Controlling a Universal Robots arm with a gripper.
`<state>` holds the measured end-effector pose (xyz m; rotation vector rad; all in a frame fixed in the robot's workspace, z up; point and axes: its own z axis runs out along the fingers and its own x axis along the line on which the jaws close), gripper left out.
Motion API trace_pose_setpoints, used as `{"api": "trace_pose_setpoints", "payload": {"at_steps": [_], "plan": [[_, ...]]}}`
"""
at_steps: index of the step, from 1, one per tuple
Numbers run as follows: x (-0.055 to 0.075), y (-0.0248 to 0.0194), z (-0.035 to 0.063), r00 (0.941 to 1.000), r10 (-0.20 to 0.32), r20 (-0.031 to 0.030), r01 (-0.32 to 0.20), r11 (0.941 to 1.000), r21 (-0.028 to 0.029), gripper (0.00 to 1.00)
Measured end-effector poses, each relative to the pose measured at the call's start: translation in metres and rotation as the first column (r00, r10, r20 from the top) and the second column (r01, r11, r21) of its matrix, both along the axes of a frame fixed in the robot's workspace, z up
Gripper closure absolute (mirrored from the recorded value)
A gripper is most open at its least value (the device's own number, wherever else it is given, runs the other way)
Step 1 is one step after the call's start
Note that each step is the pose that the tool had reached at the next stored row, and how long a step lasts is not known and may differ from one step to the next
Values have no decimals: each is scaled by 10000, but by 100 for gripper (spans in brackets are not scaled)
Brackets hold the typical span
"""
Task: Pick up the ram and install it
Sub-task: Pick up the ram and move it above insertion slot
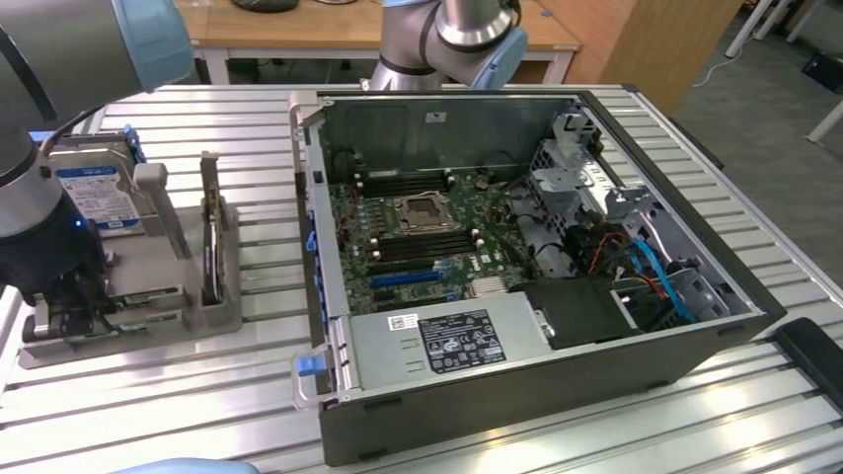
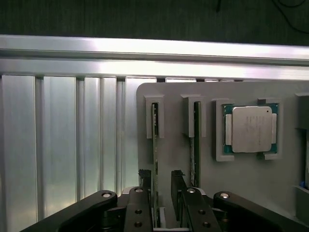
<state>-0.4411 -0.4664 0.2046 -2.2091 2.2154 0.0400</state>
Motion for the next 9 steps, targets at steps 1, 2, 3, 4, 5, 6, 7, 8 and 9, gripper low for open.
{"api": "trace_pose_setpoints", "payload": {"at_steps": [1, 2, 3, 4, 5, 6, 7, 8, 9], "plan": [[0, 1, -10, 10000, -25, 0, 25, 10000, 0, 69], [-1, 1, -19, 10000, -46, 2, 46, 10000, 1, 69], [-1, 1, -28, 10000, -65, 2, 65, 10000, 0, 69], [-1, 1, -35, 10000, -83, 2, 83, 10000, 0, 69], [-1, 1, -41, 10000, -96, 2, 96, 10000, -1, 69], [-1, 1, -46, 9999, -106, 2, 106, 9999, 0, 69], [-1, 1, -51, 9999, -116, 3, 116, 9999, 0, 69], [-1, 1, -56, 9999, -123, 3, 123, 9999, 0, 69], [0, 1, -62, 9999, -129, 5, 129, 9999, 1, 69]]}}
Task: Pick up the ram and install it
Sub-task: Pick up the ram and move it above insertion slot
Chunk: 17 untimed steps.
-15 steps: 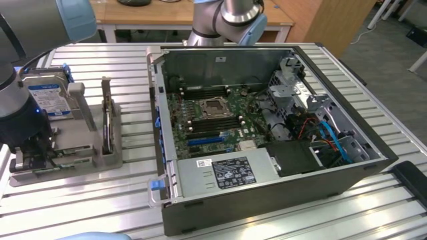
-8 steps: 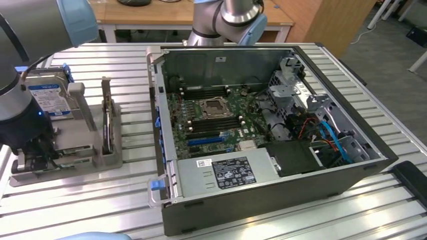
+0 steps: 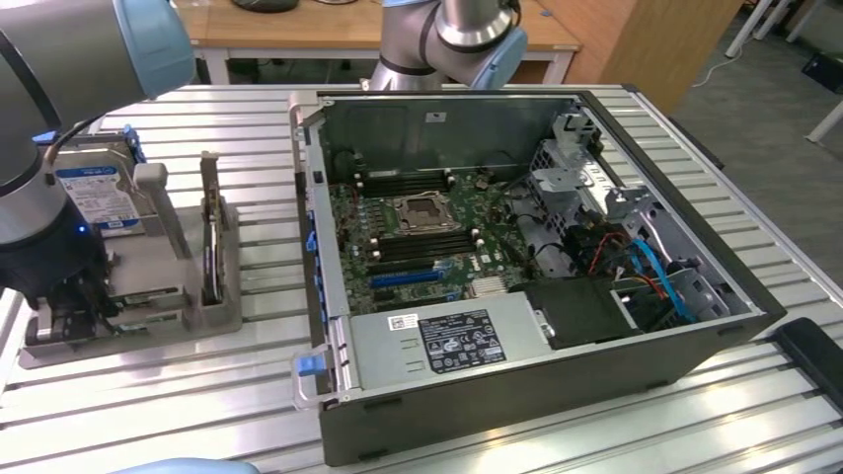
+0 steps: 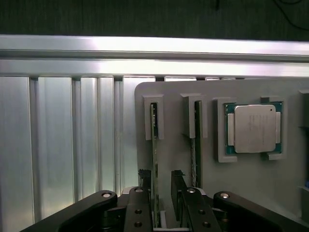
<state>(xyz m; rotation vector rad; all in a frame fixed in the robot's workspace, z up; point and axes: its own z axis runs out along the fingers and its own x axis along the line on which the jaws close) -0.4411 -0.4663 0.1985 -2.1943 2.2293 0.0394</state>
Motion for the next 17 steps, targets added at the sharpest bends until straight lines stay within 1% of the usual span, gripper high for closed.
{"api": "trace_pose_setpoints", "payload": {"at_steps": [9, 13, 17], "plan": [[-9, -7, -45, 10000, -18, 21, 18, 10000, 0, 69], [-18, -11, -86, 10000, -22, 35, 22, 10000, 0, 69], [-18, -11, -92, 10000, -24, 36, 24, 10000, -1, 69]]}}
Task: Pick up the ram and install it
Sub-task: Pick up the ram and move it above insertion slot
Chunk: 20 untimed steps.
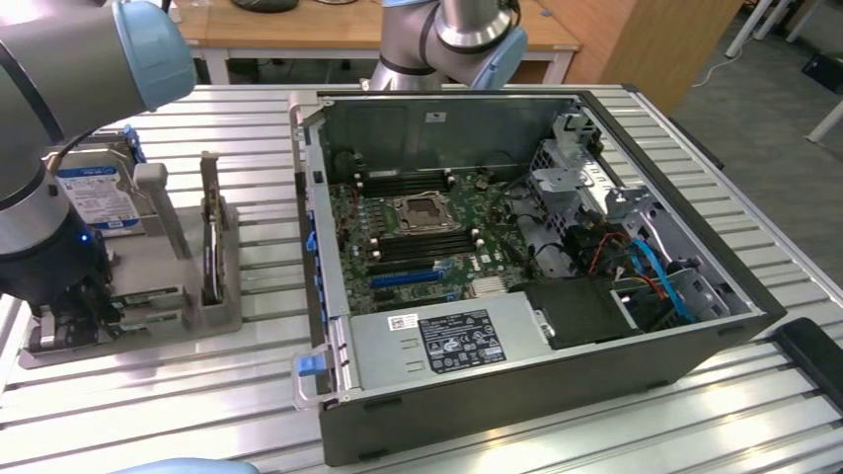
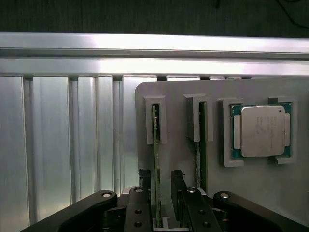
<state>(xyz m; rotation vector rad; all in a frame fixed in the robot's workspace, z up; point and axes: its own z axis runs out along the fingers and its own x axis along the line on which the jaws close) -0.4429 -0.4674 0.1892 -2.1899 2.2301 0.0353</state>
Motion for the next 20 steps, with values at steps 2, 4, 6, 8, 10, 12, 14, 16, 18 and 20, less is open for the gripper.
{"api": "trace_pose_setpoints", "payload": {"at_steps": [2, 4, 6, 8, 10, 12, 14, 16, 18, 20], "plan": [[0, 0, -1, 10000, 0, 1, 0, 10000, 1, 71], [0, 0, -1, 10000, -1, 2, 1, 10000, -1, 77], [0, 0, -1, 10000, 0, 1, 0, 10000, 1, 83], [0, 0, -1, 10000, 0, 1, 0, 10000, 1, 87], [0, 0, -1, 10000, 0, 1, 0, 10000, 1, 87], [0, 0, -2, 10000, 0, 1, 0, 10000, 1, 87], [0, 0, -1, 10000, -1, 1, 1, 10000, 1, 87], [1, 0, 3, 10000, 0, 4, 0, 10000, 3, 87], [0, 0, 17, 10000, 0, 2, 0, 10000, 2, 87], [0, 0, 27, 10000, -1, 3, 1, 10000, 2, 87]]}}
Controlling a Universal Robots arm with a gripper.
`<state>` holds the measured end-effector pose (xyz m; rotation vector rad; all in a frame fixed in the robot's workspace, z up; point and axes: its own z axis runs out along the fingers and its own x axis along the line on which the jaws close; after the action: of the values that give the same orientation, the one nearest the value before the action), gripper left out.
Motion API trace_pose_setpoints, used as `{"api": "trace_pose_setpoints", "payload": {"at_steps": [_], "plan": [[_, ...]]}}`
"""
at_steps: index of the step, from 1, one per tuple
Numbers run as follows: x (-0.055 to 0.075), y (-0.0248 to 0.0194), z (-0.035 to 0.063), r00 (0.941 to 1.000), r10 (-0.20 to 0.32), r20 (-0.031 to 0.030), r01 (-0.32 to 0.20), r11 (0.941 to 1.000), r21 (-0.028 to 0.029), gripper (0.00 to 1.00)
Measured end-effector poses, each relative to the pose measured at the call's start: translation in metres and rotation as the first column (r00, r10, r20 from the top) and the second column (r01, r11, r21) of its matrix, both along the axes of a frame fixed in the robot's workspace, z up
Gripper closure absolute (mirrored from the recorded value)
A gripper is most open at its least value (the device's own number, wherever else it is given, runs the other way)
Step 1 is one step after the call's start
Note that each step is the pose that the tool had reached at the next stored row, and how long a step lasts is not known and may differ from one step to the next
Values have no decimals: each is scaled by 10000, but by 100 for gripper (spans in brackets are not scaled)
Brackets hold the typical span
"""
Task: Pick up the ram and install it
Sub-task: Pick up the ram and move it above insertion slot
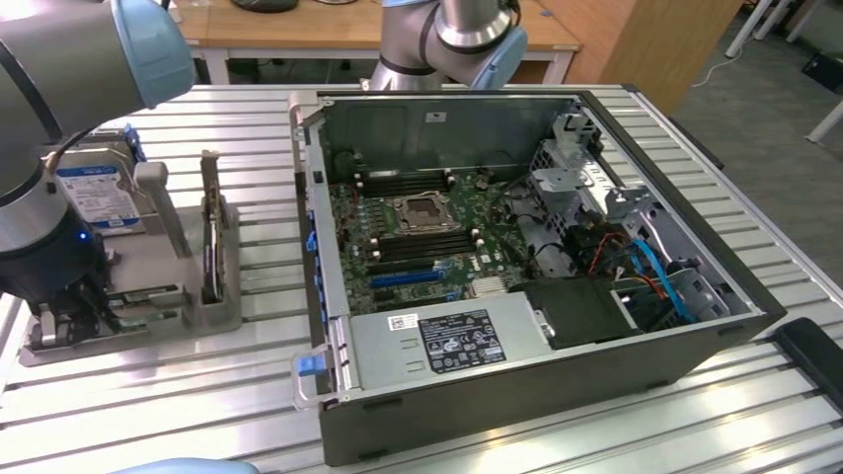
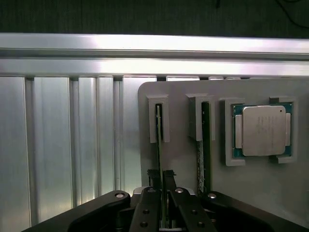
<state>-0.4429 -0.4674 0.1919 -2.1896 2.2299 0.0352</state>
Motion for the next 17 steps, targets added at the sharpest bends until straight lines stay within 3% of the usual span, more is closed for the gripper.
{"api": "trace_pose_setpoints", "payload": {"at_steps": [7, 17], "plan": [[-1, 0, 73, 10000, 0, 0, 0, 10000, 7, 87], [0, 0, 300, 10000, 0, -2, 0, 10000, 14, 87]]}}
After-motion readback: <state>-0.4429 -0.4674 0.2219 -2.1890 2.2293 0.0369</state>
